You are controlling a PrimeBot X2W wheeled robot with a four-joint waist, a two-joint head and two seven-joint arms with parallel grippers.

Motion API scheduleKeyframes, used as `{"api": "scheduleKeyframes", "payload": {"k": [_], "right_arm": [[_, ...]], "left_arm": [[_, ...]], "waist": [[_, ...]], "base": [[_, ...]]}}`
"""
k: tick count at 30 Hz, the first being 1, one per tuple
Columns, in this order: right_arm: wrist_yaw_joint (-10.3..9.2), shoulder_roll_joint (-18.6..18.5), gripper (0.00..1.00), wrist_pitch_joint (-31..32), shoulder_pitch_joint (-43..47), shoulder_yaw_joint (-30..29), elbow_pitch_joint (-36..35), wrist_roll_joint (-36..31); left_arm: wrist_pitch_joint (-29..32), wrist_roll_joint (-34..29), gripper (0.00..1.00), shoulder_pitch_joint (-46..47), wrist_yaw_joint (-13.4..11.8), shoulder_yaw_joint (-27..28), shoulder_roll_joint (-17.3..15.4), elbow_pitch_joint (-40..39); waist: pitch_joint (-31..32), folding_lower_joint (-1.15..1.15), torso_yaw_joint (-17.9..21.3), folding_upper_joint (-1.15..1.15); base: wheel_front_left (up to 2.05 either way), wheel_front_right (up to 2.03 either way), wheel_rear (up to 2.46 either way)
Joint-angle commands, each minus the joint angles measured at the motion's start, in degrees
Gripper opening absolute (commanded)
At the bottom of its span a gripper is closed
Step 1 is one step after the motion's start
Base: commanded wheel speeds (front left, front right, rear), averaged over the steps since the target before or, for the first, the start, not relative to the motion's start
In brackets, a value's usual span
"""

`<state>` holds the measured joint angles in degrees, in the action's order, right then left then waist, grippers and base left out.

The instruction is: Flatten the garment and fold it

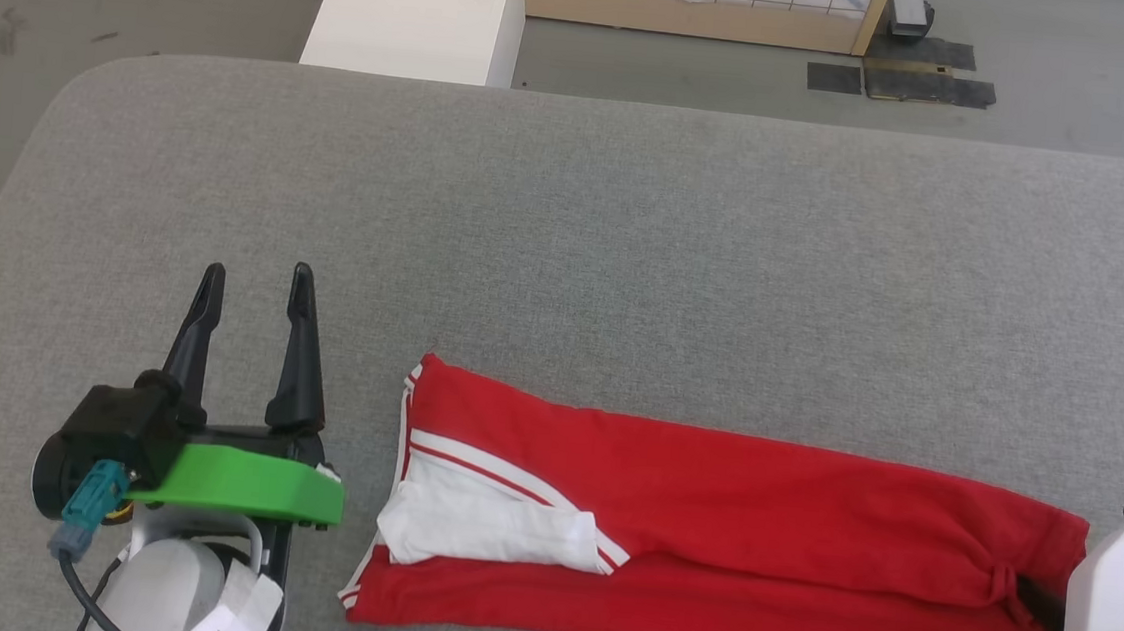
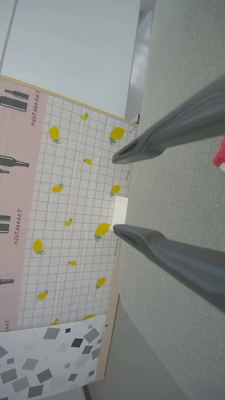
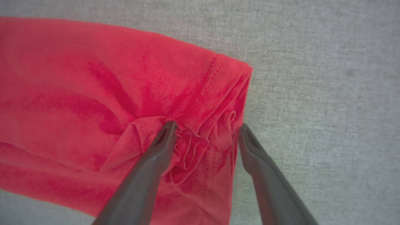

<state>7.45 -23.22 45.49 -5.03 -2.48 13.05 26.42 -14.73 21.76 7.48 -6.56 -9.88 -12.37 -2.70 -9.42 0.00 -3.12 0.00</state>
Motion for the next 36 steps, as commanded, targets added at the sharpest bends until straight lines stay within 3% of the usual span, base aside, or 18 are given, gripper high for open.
{"api": "scheduleKeyframes", "payload": {"k": [1,5,12,23,28,36], "right_arm": [[0.03,1.67,0.00,1.08,0.51,1.86,1.44,0.91],[0.03,0.63,0.00,1.57,0.19,1.22,1.11,1.27],[0.03,-1.71,0.00,1.00,-2.37,-4.77,1.98,0.66],[0.03,-6.89,0.00,1.45,-7.43,-14.94,9.61,-7.08],[0.03,-7.70,0.00,4.58,-7.72,-11.46,8.16,-8.70],[0.03,-11.04,0.00,15.17,-2.91,0.94,-9.43,-3.00]], "left_arm": [[-0.26,-1.28,1.00,-0.64,0.64,0.58,0.54,0.11],[-0.26,-1.98,1.00,-1.16,2.10,1.90,1.93,0.63],[-0.27,-3.58,1.00,-1.40,4.48,3.72,3.91,0.83],[-0.27,-5.70,1.00,-0.55,6.88,4.82,5.93,2.61],[-0.27,-6.13,1.00,-0.95,7.39,5.61,6.37,3.76],[-0.27,-6.64,1.00,-2.74,8.30,6.96,6.34,5.11]], "waist": [[0.09,0.00,0.05,0.00],[0.20,0.00,0.13,0.00],[-0.48,0.00,0.20,0.00],[-1.41,0.00,-0.38,0.00],[-0.32,0.00,0.02,0.00],[2.22,0.00,1.25,0.00]], "base": [[0.00,0.00,0.00],[0.00,0.00,0.00],[0.00,0.00,0.00],[0.00,0.00,0.00],[0.00,0.00,0.00],[0.00,0.00,0.00]]}}
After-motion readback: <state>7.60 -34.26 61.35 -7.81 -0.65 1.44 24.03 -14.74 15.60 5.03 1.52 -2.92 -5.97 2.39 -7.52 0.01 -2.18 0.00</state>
